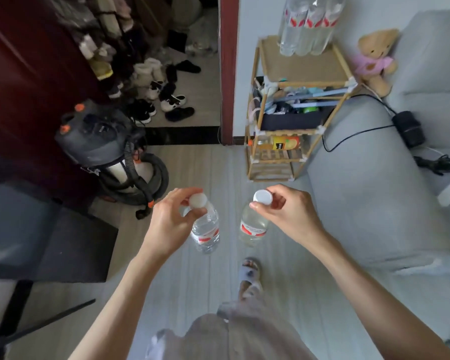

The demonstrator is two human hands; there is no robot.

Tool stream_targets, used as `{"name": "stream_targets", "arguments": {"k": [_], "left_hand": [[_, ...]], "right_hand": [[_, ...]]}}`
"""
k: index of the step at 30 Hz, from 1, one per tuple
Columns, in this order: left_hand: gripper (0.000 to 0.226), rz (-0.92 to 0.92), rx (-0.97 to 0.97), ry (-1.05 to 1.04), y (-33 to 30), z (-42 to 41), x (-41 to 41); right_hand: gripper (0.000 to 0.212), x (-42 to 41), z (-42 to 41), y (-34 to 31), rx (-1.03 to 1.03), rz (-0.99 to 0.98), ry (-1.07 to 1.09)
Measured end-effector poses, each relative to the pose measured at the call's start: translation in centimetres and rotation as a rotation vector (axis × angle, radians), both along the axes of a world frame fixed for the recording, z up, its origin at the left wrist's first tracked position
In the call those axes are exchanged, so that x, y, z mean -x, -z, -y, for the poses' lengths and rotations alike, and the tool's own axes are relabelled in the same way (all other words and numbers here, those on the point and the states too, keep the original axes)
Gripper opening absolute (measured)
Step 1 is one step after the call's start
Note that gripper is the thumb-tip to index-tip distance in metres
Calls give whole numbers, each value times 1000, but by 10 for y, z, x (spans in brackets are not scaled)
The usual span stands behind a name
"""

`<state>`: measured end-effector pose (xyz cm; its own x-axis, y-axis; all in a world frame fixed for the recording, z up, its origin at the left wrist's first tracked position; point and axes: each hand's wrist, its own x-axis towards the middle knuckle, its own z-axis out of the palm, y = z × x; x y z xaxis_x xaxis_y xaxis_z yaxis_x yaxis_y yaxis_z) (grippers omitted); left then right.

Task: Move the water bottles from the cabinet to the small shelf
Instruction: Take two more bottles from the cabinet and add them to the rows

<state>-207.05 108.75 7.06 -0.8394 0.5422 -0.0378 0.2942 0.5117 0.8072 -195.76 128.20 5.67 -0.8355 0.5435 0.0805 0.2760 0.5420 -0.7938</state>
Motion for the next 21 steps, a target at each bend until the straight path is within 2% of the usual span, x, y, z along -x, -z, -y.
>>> {"name": "stream_targets", "arguments": {"k": [7, 17, 21], "left_hand": [[30, -27, -66, -16, -8, -139, 80], [29, -11, -236, 94, -32, -315, 206], [28, -50, -256, 210, -47, -383, 262]], "right_hand": [[27, 88, -138, -27, -103, -3, -79], [22, 209, -305, -43, -97, -100, 125], [26, 263, -365, -54, -131, -79, 101]]}}
